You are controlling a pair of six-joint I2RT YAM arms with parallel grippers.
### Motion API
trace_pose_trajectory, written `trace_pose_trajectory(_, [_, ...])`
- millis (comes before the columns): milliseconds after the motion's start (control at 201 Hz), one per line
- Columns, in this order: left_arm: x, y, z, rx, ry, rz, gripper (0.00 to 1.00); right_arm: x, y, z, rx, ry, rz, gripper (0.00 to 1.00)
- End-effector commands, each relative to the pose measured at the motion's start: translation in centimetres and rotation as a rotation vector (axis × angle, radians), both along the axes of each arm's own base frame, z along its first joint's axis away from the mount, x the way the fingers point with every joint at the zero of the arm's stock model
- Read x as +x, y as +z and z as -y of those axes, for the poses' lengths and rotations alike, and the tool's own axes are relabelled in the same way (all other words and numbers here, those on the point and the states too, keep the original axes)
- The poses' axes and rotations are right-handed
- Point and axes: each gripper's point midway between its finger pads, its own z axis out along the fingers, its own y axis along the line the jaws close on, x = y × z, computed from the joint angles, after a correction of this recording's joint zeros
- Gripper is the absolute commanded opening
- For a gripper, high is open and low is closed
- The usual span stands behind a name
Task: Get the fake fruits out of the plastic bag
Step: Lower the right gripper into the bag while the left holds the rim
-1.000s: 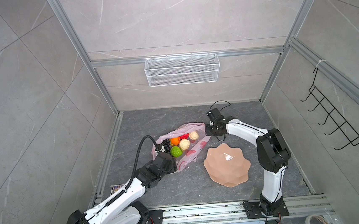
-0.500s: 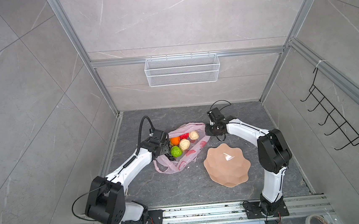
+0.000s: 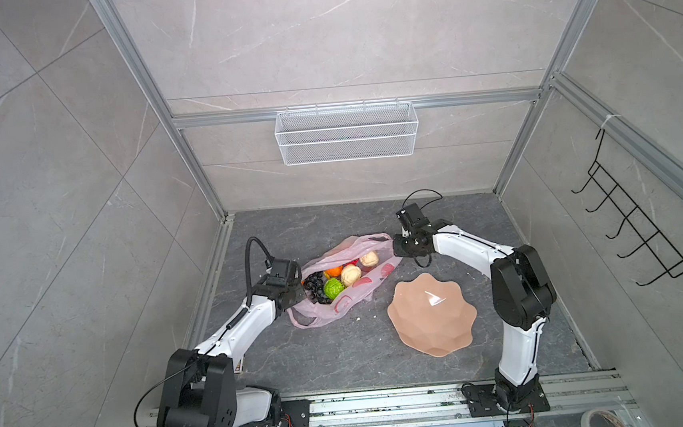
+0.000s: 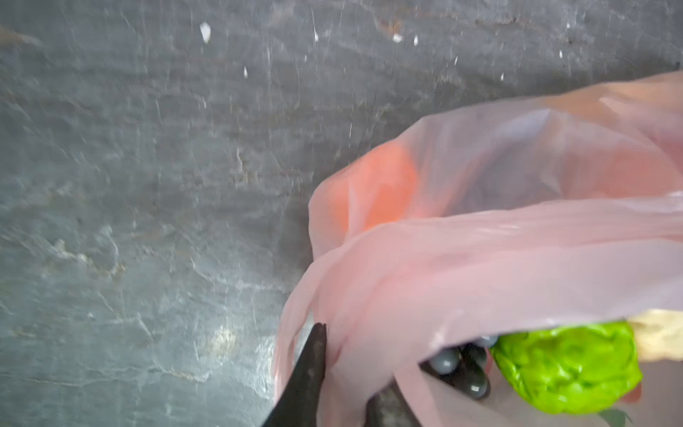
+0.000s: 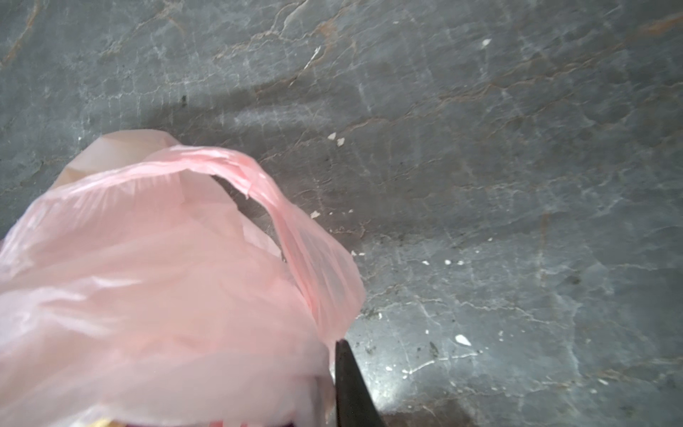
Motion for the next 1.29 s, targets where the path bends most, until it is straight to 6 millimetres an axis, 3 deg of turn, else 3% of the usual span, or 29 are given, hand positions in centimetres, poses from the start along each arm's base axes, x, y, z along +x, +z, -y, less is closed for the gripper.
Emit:
trace_pose_trajectory(0, [0.8, 1.4, 1.7, -0.115, -0.020, 0.086, 0.11, 0.7, 0.8, -0.7, 0.022, 0.031, 0.016, 0.15])
trace_pose_trajectory(125, [0.2, 1.7, 3.9, -0.165, -0.089, 0.117, 0.09, 1.1, 0.8, -0.7, 0.008, 0.031, 0.016, 0.15])
trace_pose_trajectory(269, [-0.2, 2.5, 5.5, -0.158, -0.144, 0.152, 0.09, 1.0, 1.5, -0.9, 0.018, 0.046, 0.029, 0.30])
trace_pose_trajectory(369, [-0.3, 2.0, 5.5, -0.136, -0.152, 0.144, 0.08, 0.7, 2.3, -1.2, 0.025, 0.057, 0.042, 0.49])
trace_pose_trajectory(488, [-0.3, 2.0, 5.3, -0.120, -0.160, 0.158, 0.08, -0.1, 3.8, -1.3, 0.005, 0.059, 0.067, 0.62])
trace_pose_trajectory(692, [-0.3, 2.1, 5.3, -0.105, -0.195, 0.187, 0.08, -2.9, 7.3, -2.3, 0.001, 0.040, 0.114, 0.67])
trace_pose_trajectory(827, [-0.5, 1.7, 5.5, -0.116, -0.212, 0.199, 0.09, -5.7, 9.3, -4.8, 0.058, 0.021, 0.132, 0.67])
trace_pose_trajectory(996, [-0.7, 1.4, 6.0, -0.138, -0.240, 0.214, 0.08, -9.3, 9.8, -11.1, 0.180, 0.096, 0.109, 0.67])
trace_pose_trajectory(1126, [-0.8, 1.1, 6.1, -0.131, -0.256, 0.223, 0.09, -11.3, 8.5, -14.7, 0.204, 0.161, 0.066, 0.67])
trace_pose_trajectory(1290, [-0.9, 1.1, 6.0, -0.124, -0.273, 0.238, 0.09, -12.4, 5.6, -16.4, 0.275, 0.155, -0.007, 0.66])
